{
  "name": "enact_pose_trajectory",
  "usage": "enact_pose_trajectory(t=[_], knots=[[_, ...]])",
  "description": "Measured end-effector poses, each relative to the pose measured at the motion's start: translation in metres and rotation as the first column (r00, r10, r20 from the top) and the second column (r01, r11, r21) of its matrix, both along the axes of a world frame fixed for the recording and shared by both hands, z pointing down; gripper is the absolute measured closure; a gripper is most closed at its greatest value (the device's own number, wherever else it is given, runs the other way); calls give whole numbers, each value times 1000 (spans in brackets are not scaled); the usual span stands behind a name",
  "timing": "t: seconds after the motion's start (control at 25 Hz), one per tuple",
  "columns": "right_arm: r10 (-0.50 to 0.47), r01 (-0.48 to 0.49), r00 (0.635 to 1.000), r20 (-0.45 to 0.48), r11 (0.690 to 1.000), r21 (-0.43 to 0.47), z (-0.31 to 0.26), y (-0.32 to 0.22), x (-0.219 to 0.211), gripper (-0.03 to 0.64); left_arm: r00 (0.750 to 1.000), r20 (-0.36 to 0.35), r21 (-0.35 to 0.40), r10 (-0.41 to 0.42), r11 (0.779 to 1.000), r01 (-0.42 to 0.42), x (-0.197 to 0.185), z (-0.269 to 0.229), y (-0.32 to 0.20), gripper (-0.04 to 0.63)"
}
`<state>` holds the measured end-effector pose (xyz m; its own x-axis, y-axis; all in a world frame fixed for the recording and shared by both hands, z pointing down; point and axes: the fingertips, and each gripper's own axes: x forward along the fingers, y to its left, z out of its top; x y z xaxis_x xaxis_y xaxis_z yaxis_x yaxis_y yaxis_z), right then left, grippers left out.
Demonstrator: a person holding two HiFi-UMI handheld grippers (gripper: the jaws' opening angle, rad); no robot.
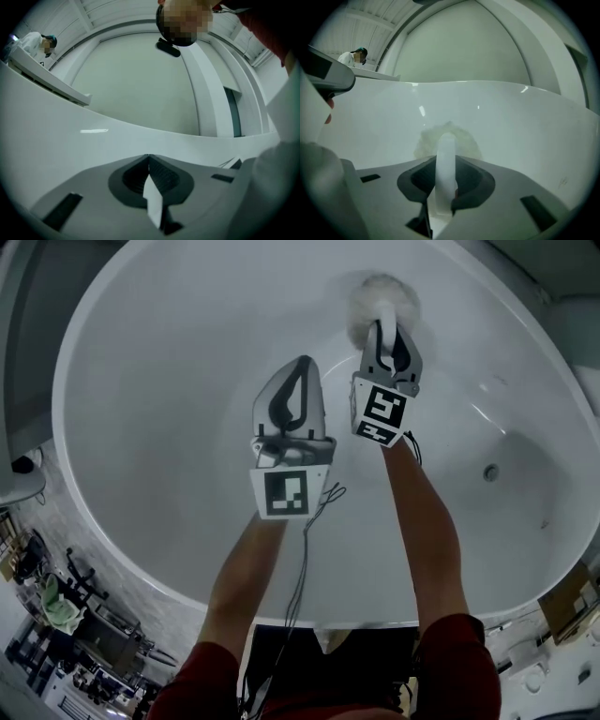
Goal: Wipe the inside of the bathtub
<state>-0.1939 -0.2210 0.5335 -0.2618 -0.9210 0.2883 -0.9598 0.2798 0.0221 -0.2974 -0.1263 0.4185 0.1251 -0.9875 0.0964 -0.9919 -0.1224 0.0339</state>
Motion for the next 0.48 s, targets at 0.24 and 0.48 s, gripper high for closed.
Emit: enact_pose_trajectory(t=[0.24,0.48], knots=[[17,-16,999,-35,999,30,26,-28,-34,520,1000,1,-35,-20,999,20,-28,35,-8,580],[-22,19,995,-98,999,-32,50,-26,-40,520,999,-17,-45,-27,999,26,-26,46,-11,580]])
